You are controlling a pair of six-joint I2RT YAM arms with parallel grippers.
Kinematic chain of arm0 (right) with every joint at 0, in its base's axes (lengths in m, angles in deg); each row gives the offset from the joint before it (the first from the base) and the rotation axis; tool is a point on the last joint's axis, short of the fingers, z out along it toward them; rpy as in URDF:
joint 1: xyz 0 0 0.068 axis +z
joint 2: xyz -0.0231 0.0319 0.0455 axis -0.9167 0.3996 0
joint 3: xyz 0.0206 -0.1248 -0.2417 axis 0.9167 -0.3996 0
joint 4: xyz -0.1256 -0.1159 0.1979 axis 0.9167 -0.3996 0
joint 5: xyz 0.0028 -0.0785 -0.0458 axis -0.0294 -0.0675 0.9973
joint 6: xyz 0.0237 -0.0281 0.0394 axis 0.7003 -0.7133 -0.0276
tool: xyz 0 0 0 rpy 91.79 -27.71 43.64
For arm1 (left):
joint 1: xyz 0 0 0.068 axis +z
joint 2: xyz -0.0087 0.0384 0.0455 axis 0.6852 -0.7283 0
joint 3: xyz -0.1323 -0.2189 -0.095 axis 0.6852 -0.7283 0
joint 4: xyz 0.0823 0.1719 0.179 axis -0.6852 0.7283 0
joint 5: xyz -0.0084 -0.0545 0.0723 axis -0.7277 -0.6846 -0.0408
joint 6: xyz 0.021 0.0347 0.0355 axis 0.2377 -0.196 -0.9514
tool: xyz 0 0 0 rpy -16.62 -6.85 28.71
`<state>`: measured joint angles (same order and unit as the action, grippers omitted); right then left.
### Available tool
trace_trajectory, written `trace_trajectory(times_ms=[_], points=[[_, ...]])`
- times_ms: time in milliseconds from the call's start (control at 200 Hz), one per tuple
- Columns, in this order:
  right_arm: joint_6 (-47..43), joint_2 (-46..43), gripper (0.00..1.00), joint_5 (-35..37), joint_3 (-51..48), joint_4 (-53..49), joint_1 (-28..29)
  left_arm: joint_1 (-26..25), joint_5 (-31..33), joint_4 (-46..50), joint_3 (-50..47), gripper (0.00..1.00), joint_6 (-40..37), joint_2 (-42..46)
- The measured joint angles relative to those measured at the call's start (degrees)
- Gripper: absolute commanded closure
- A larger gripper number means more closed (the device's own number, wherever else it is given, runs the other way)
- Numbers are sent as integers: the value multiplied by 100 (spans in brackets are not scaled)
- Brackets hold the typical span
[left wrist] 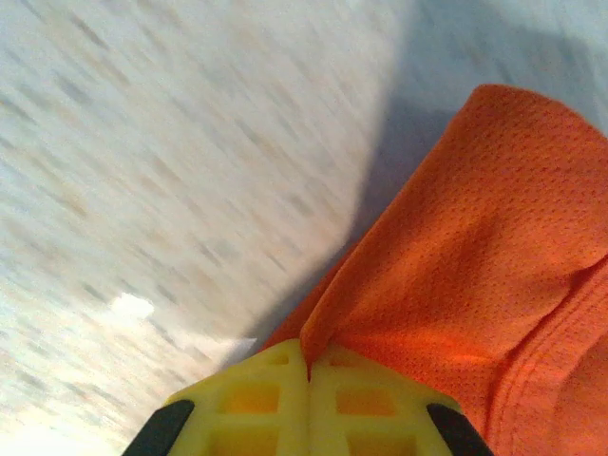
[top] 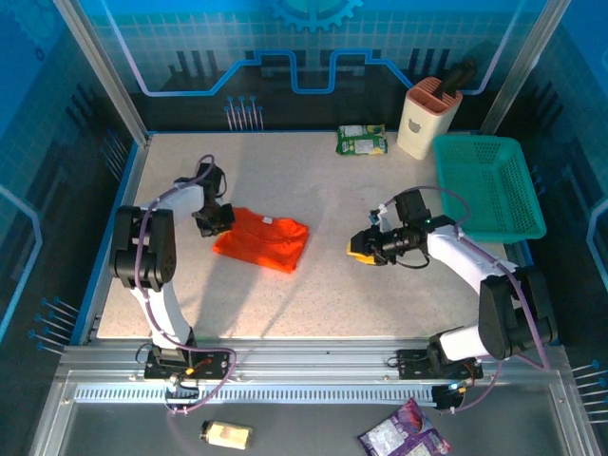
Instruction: Fold the inside-out t-shirt
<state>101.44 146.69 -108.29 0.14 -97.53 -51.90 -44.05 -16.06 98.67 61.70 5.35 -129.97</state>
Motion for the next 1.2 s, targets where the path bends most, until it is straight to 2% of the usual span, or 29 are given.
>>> trace_trajectory(times_ms=[300,520,956,1201], points=[[-428,-286,60,-17,356,-662,-376,699,1333,297,1182,95,-581,-737],[-490,-304,60,-44,367,-826,-376,1169,1906,407,2164,95,-1023,-1213],[-577,-306,61,-42,470,-1054,-376,1897,2017,1023,4710,94,-1165,-2614],[-568,-308,60,-42,483,-1062,-376,2280,1836,1429,5329,92,-881,-3071]])
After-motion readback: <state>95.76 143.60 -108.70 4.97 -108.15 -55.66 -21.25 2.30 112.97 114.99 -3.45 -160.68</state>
